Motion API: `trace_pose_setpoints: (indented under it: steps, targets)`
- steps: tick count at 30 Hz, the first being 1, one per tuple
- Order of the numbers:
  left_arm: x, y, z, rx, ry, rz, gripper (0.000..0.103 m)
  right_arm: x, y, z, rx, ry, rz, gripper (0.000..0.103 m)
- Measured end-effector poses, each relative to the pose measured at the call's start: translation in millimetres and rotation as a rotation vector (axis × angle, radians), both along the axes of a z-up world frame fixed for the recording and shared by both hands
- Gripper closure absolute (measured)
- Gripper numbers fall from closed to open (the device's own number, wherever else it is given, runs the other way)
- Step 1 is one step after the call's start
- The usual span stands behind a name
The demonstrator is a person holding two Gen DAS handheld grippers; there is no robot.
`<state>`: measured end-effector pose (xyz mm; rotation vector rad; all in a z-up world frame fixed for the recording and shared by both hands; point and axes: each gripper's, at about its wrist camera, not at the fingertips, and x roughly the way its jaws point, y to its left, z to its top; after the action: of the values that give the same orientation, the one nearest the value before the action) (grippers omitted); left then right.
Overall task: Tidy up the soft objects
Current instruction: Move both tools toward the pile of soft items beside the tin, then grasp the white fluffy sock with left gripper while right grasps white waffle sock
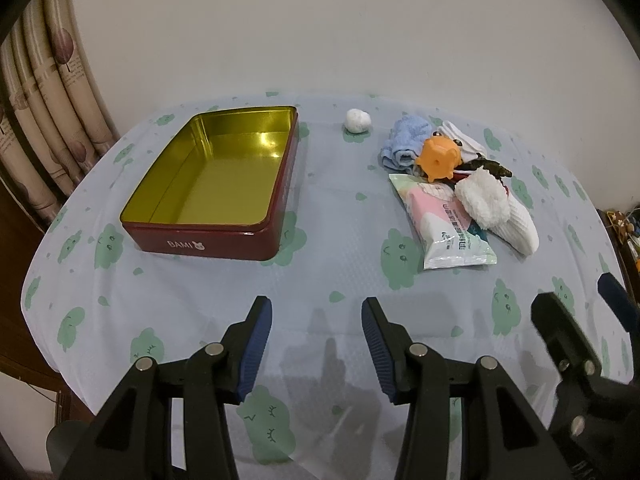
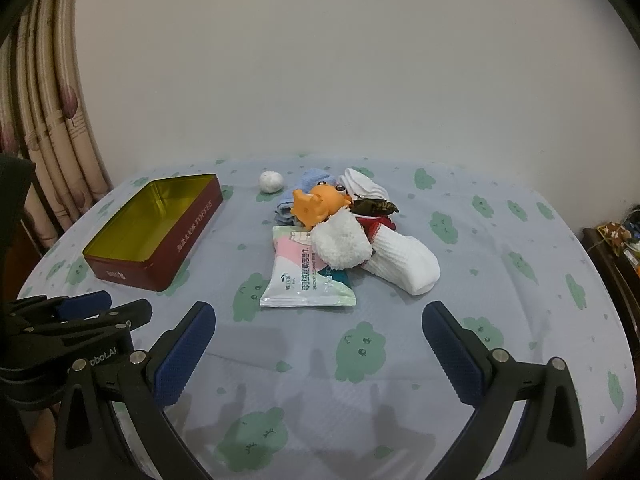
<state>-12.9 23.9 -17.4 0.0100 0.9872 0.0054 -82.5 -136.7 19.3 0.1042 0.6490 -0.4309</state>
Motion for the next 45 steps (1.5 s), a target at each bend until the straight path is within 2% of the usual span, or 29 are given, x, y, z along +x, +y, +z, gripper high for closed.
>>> trace_pose_setpoints:
  steps: [11, 14, 17, 21, 24, 29, 33, 38, 40, 41, 43, 45]
  targets:
    - [13, 1, -18, 0.003, 0.043, -0.01, 0.055, 10, -43, 6, -0.007, 0.047, 0.014, 0.0]
    - [17, 1, -22, 0.004, 0.05, -0.02, 0.055, 19, -60, 4, -0.028, 0.102, 0.058, 0.0]
    - [23, 0, -28, 0.006, 0.066, -0.027, 0.055, 33, -78, -8, -0.081, 0.207, 0.1, 0.0]
    - [31, -2, -36, 0.004, 0.088, -0.039, 0.055, 46, -102, -25, -0.08, 0.264, 0.131, 0.002]
    - [36, -5, -41, 0.009, 0.105, -0.053, 0.055, 58, -123, -39, -0.056, 0.285, 0.147, 0.007]
    - [45, -15, -43, 0.011, 0.101, -0.1, 0.055, 78, -147, -53, -0.039, 0.293, 0.19, 0.008]
    - [57, -24, -41, -0.009, 0.101, -0.149, 0.055, 90, -154, -61, -0.05, 0.301, 0.215, 0.008]
    - [67, -42, -36, 0.006, 0.091, -0.212, 0.055, 103, -157, -70, -0.045, 0.291, 0.243, 0.009]
    - [72, -51, -36, -0.002, 0.094, -0.242, 0.055, 106, -156, -73, -0.028, 0.283, 0.257, 0.019]
    - [75, -58, -35, -0.01, 0.101, -0.26, 0.055, 108, -156, -74, -0.021, 0.283, 0.259, 0.027]
    - [80, -71, -33, -0.019, 0.106, -0.292, 0.055, 110, -156, -77, -0.024, 0.274, 0.248, 0.034]
    - [84, -85, -31, -0.023, 0.096, -0.329, 0.055, 107, -158, -77, -0.003, 0.252, 0.239, 0.048]
